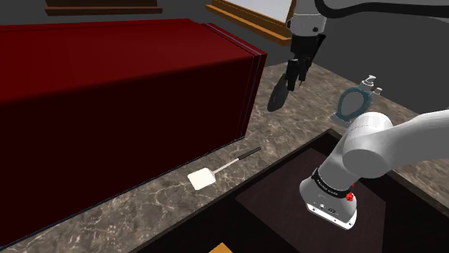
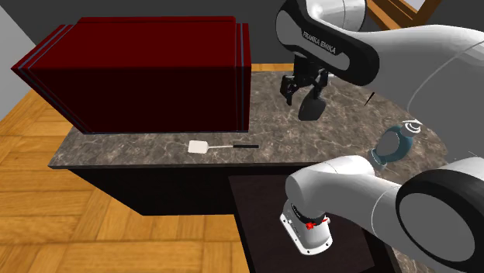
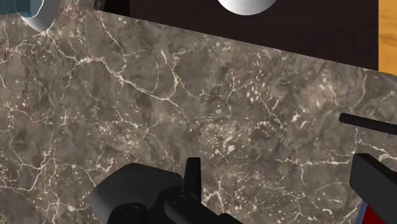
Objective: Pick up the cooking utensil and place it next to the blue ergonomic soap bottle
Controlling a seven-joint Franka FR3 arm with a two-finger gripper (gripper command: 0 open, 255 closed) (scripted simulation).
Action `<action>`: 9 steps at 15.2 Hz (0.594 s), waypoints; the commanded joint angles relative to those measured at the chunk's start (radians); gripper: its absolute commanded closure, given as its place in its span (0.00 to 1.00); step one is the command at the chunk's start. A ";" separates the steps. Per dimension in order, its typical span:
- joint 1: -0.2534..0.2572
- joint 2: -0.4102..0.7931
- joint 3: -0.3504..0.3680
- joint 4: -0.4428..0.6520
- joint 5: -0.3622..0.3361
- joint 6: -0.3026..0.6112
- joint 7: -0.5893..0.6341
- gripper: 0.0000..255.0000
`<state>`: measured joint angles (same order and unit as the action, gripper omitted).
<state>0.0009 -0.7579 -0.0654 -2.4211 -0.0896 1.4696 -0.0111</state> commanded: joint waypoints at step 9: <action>0.164 0.131 0.049 -0.061 0.034 0.229 -0.191 0.00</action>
<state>0.1434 -0.6527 -0.0226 -2.4770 -0.0603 1.6606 -0.1764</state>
